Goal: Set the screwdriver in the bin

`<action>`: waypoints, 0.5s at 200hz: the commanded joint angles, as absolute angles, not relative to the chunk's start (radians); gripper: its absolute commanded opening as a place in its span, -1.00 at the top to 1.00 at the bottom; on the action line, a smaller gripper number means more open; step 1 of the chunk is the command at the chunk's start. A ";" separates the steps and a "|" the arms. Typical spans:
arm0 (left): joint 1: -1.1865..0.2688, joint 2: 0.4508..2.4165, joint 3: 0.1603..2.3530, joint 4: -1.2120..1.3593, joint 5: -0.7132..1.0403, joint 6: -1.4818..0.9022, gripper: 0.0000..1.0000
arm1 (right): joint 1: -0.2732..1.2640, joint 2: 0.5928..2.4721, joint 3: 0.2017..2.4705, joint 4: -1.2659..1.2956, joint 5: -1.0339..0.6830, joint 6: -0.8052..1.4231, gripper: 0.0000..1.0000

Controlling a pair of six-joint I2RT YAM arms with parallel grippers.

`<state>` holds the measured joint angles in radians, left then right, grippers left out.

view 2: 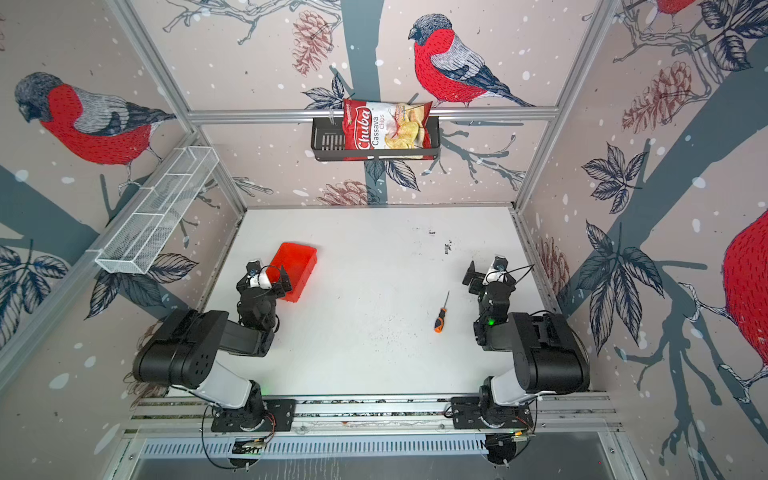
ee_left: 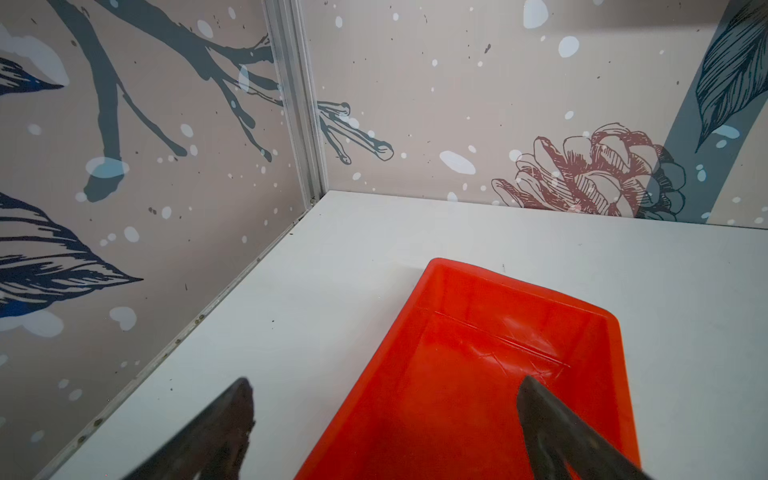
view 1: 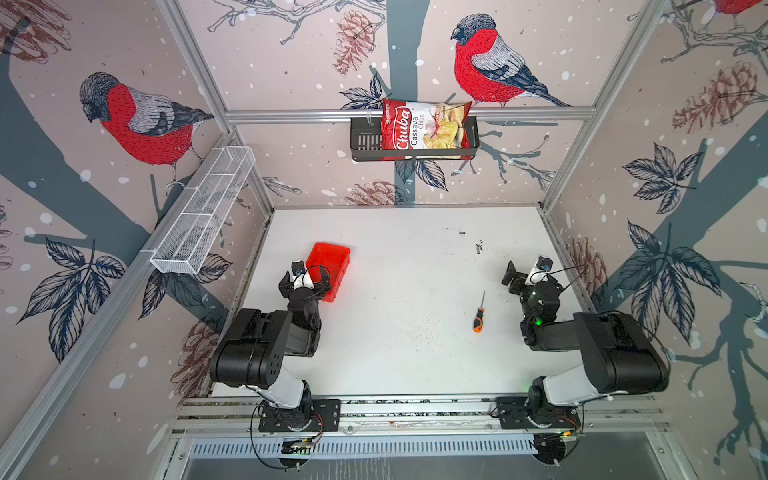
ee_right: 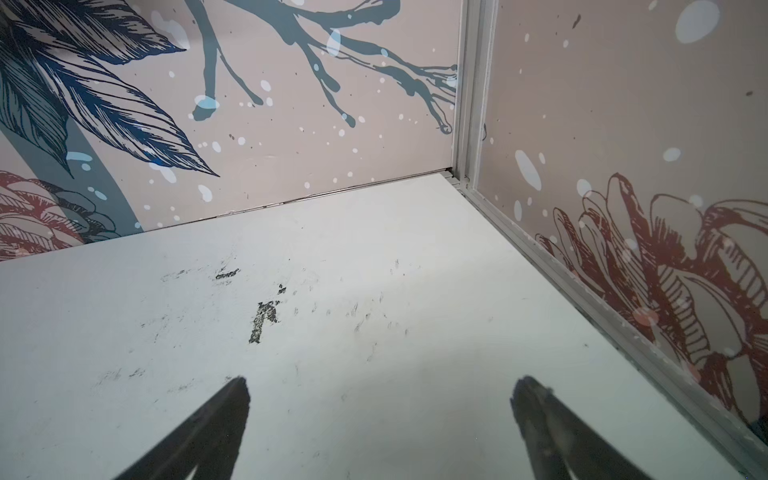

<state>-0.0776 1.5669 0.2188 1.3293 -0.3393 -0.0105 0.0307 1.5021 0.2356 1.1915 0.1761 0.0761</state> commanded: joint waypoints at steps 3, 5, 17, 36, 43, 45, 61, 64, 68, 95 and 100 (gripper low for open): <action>-0.075 1.568 0.222 1.348 -0.331 -0.011 -0.94 | 0.031 1.502 0.237 1.193 0.178 0.073 -0.99; -0.076 1.568 0.223 1.348 -0.331 -0.010 -0.94 | 0.030 1.502 0.238 1.193 0.178 0.074 -0.99; -0.075 1.567 0.222 1.348 -0.331 -0.011 -0.94 | 0.031 1.502 0.238 1.193 0.178 0.074 -0.99; -0.075 1.568 0.223 1.347 -0.332 -0.011 -0.94 | 0.030 1.502 0.239 1.193 0.179 0.074 -0.99; -0.075 1.568 0.223 1.347 -0.331 -0.011 -0.94 | 0.030 1.503 0.238 1.193 0.178 0.074 -0.99; -0.075 1.568 0.223 1.347 -0.331 -0.011 -0.94 | 0.029 1.503 0.238 1.194 0.177 0.074 -0.99; -0.076 1.568 0.222 1.347 -0.331 -0.011 -0.94 | 0.028 1.503 0.239 1.192 0.174 0.076 -0.99; -0.076 1.568 0.222 1.347 -0.332 -0.011 -0.94 | 0.026 1.503 0.239 1.192 0.172 0.075 -1.00; -0.076 1.568 0.222 1.347 -0.332 -0.011 -0.94 | 0.026 1.503 0.239 1.191 0.170 0.075 -0.99; -0.076 1.568 0.222 1.348 -0.332 -0.011 -0.94 | 0.023 1.503 0.239 1.190 0.165 0.078 -0.99; -0.076 1.568 0.222 1.347 -0.332 -0.012 -0.94 | 0.022 1.502 0.238 1.192 0.164 0.078 -0.99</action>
<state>-0.0776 1.5669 0.2188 1.3293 -0.3393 -0.0105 0.0242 1.5021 0.2356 1.1915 0.1753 0.0765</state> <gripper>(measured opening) 0.971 0.997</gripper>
